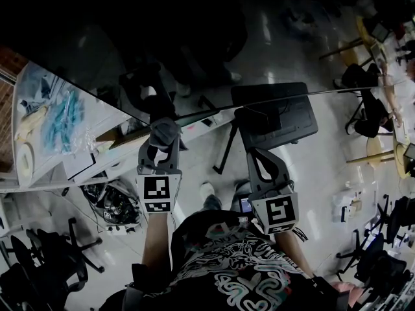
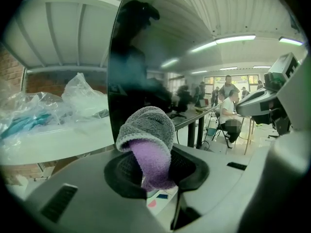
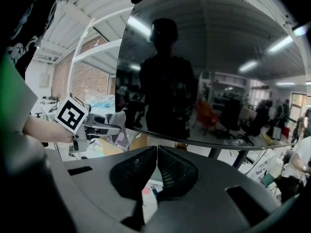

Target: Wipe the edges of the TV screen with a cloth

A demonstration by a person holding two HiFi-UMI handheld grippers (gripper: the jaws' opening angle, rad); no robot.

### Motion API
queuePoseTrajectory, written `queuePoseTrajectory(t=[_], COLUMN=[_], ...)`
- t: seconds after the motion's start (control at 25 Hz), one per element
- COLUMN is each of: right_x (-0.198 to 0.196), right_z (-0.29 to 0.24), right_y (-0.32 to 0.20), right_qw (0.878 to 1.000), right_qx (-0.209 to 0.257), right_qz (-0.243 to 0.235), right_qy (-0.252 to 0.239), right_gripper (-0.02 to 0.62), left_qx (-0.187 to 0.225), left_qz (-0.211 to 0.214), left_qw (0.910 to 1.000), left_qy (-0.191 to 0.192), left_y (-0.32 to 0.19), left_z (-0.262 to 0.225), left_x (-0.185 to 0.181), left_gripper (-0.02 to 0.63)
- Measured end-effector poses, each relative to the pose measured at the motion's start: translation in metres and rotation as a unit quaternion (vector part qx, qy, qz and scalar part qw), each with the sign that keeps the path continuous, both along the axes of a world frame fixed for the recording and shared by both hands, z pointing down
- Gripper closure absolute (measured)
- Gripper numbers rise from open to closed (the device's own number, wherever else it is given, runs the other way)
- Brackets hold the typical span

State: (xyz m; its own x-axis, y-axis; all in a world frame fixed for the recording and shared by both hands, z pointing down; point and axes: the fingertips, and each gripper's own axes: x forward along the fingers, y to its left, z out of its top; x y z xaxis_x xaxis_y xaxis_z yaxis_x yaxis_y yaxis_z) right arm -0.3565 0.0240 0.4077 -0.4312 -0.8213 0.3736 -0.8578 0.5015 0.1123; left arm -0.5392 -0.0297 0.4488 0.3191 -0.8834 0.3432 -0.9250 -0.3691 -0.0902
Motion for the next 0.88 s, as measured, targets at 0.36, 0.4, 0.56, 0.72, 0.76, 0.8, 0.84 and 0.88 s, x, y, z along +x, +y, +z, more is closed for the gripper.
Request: queuePoseTrajectory(t=[0.36, 0.4, 0.56, 0.72, 0.76, 0.8, 0.84, 0.88], right_x=[0.013, 0.016, 0.023, 0.027, 0.029, 0.029, 0.03, 0.03], right_z=[-0.001, -0.001, -0.004, -0.004, -0.004, -0.004, -0.003, -0.003], right_y=[-0.002, -0.003, -0.005, -0.005, -0.005, -0.004, -0.004, -0.004], right_qw=[1.0, 1.0, 1.0, 0.999, 0.999, 0.999, 0.999, 0.999], right_qx=[-0.002, -0.001, 0.004, 0.004, 0.004, 0.003, 0.003, 0.003], right_qz=[0.014, 0.017, 0.026, 0.03, 0.032, 0.034, 0.034, 0.034], right_qy=[-0.01, -0.012, -0.014, -0.015, -0.016, -0.016, -0.016, -0.016], right_gripper=[0.566, 0.566, 0.566, 0.566, 0.566, 0.566, 0.566, 0.566], left_qx=[-0.005, -0.005, -0.006, -0.005, -0.005, -0.005, -0.005, -0.005], left_qz=[0.006, 0.007, 0.01, 0.011, 0.012, 0.014, 0.017, 0.019], left_qw=[1.0, 1.0, 0.9999, 0.9999, 0.9999, 0.9999, 0.9998, 0.9998], left_qy=[-0.002, -0.002, 0.0, 0.003, 0.004, 0.004, 0.003, 0.002], left_y=[-0.005, -0.006, -0.006, -0.007, -0.007, -0.008, -0.008, -0.009], left_z=[0.0, 0.0, 0.0, -0.001, -0.001, 0.0, 0.0, 0.0], left_x=[0.014, 0.015, 0.02, 0.024, 0.025, 0.027, 0.028, 0.029], left_gripper=[0.486, 0.486, 0.486, 0.486, 0.486, 0.486, 0.486, 0.486])
